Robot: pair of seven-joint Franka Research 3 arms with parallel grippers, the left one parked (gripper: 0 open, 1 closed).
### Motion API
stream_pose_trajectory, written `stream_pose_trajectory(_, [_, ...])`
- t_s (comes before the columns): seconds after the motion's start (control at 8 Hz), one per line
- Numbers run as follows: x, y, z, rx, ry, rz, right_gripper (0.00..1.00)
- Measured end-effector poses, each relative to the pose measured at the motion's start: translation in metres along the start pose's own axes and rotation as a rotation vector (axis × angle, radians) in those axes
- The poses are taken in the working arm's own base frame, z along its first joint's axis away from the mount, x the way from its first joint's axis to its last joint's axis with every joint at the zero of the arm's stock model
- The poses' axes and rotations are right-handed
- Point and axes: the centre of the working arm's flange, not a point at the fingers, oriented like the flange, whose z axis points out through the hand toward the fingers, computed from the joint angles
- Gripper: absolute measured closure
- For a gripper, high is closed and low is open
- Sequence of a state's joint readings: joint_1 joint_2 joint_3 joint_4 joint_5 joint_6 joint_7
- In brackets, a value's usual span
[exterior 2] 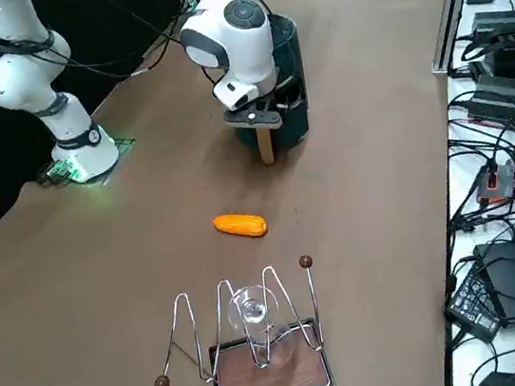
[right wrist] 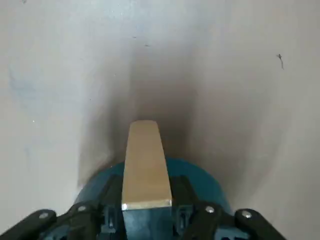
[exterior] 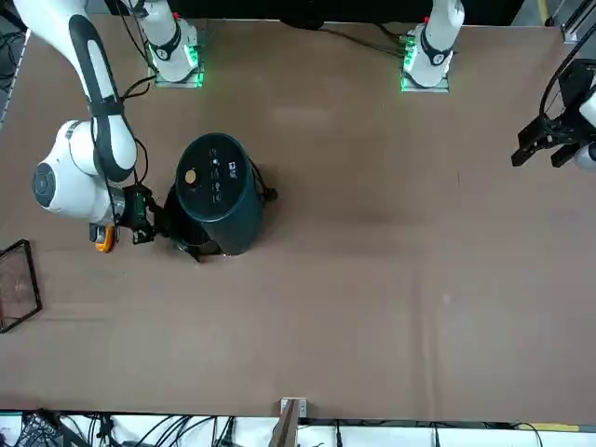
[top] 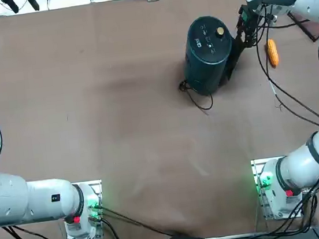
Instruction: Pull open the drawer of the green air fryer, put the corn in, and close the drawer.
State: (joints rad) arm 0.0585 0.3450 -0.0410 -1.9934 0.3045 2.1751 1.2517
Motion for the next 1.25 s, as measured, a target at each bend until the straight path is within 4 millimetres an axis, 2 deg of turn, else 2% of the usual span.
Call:
stream_pose_trajectory(0.5, [0.007, 0.0, 0.003, 0.0, 0.002, -0.016, 0.51])
stream_pose_trajectory(0.88, [0.022, 0.001, 0.002, 0.003, 0.0, -0.043, 0.51])
stream_pose_trajectory(1.12, [0.025, 0.002, 0.002, 0.003, 0.001, -0.048, 0.51])
stream_pose_trajectory(1.25, [0.025, 0.002, 0.003, 0.003, 0.002, -0.05, 0.48])
